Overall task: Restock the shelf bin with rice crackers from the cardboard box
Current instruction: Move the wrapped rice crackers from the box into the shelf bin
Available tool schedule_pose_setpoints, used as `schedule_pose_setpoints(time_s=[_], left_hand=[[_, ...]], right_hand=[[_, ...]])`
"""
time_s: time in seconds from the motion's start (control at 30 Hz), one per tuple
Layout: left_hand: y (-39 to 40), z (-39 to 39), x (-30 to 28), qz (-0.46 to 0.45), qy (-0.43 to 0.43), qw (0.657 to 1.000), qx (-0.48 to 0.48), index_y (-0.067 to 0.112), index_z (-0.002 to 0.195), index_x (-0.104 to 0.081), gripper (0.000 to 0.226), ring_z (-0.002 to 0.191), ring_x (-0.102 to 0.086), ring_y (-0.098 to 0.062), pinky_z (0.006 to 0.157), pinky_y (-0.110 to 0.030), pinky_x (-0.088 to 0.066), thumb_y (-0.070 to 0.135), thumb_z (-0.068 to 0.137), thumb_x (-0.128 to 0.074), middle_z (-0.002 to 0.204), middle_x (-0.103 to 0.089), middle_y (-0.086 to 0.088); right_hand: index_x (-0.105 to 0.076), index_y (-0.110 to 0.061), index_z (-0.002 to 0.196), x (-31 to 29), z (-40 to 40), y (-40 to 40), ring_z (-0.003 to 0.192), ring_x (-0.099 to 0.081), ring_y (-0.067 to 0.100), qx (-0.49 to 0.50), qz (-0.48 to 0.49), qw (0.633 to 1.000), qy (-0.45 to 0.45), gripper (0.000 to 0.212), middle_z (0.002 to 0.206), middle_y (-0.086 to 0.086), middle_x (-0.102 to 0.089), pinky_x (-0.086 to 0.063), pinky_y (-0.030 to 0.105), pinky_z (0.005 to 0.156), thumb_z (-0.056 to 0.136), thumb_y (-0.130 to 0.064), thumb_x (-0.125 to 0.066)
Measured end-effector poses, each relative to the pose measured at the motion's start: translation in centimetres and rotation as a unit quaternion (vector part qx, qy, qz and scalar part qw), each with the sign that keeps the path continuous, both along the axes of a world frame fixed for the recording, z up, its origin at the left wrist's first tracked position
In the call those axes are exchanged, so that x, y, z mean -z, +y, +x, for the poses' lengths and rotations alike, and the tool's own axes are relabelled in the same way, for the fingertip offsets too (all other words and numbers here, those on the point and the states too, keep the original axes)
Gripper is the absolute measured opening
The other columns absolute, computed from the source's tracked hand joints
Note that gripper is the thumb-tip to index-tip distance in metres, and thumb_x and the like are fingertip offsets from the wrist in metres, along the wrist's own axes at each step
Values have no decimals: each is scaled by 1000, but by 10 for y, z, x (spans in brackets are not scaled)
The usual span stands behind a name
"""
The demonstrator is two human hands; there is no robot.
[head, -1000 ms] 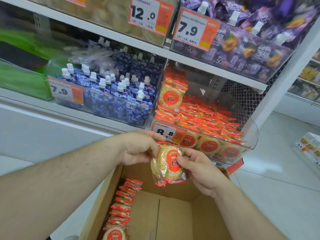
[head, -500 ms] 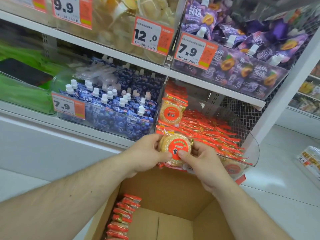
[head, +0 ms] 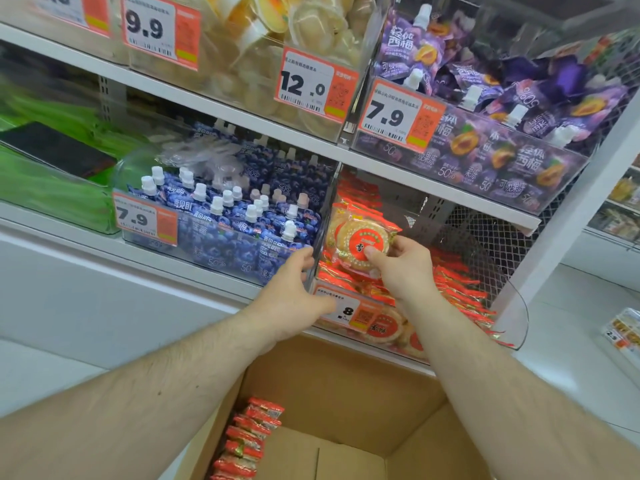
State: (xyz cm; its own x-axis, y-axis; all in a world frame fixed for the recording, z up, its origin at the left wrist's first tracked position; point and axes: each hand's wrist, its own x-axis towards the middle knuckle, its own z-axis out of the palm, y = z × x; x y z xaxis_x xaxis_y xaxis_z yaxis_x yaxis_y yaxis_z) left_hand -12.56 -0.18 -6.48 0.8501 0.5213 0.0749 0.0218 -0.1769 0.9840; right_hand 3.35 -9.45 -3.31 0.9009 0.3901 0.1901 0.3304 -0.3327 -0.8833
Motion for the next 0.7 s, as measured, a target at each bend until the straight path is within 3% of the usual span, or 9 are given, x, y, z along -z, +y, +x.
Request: schedule_pose_setpoints(time_s=[0.1,0.17,0.27,0.33,0.4,0.5,0.57,0.63,0.7], left_hand=[[-3,1,0,-9,-6,1000,20,24,147,-27,81,119,-42,1,99,-24,-38,5,81,-71,125,-44,23],[-3,1,1,-14,-11,1000,20,24,147,-27,82,113,-41,3,95,-22,-39,3,80,-71,118,-41,24],[-1,3,3,-13,-13,1000,17,25,145,-29,82,112,-43,3,94,-22,-41,3,79,-72,115,-41,24],[-2,3,5,-10,-13,1000,17,32,135,-34,73,100,-48,14,86,-14,-43,2,79,-71,107,-42,31],[-3,4,5,0,-14,1000,15,36,125,-36,66,87,-49,25,76,-10,-44,2,79,-70,105,-46,33],[-2,6,5,5,-10,1000,5,29,138,-34,76,103,-48,10,86,-19,-43,4,77,-73,114,-46,27],[-2,8,7,35,11,999,-36,25,140,-32,80,114,-45,-5,92,-26,-45,11,74,-75,125,-41,14],[-4,6,9,130,9,986,-106,25,123,-39,64,108,-44,-10,91,-28,-44,16,71,-76,119,-35,7],[-4,1,10,225,-38,965,-129,25,98,-41,43,88,-43,-8,76,-22,-40,14,70,-73,102,-37,7]], right_hand=[[-71,-23,92,6,0,7,77,-67,8,47,-32,998,-32,14,82,-10,-70,-49,25,61,83,-34,-75],[-71,-23,84,7,-3,12,76,-66,10,49,-69,995,-55,16,76,-9,-70,-49,26,60,83,-38,-73],[-69,-16,74,9,-5,21,73,-66,19,62,-138,985,-82,29,68,-2,-69,-55,41,76,81,-45,-71],[-62,-18,67,9,-5,24,74,-63,21,80,-178,977,-83,35,62,-4,-63,-50,51,88,79,-50,-70],[-61,-19,67,8,-6,25,76,-61,21,84,-208,971,-79,37,64,-4,-62,-46,51,93,80,-53,-67],[-64,-20,74,7,-6,23,81,-61,22,76,-224,969,-72,36,72,-4,-65,-41,50,96,81,-55,-65],[-63,-23,75,9,-5,21,86,-62,23,62,-220,972,-62,35,76,-5,-67,-44,50,94,79,-57,-64],[-62,-26,79,9,-5,16,94,-62,23,46,-200,978,-45,33,85,-8,-68,-45,51,93,76,-58,-66],[-66,-27,101,9,-5,8,113,-57,26,49,-180,982,-42,38,107,-8,-68,-41,52,100,77,-57,-68]])
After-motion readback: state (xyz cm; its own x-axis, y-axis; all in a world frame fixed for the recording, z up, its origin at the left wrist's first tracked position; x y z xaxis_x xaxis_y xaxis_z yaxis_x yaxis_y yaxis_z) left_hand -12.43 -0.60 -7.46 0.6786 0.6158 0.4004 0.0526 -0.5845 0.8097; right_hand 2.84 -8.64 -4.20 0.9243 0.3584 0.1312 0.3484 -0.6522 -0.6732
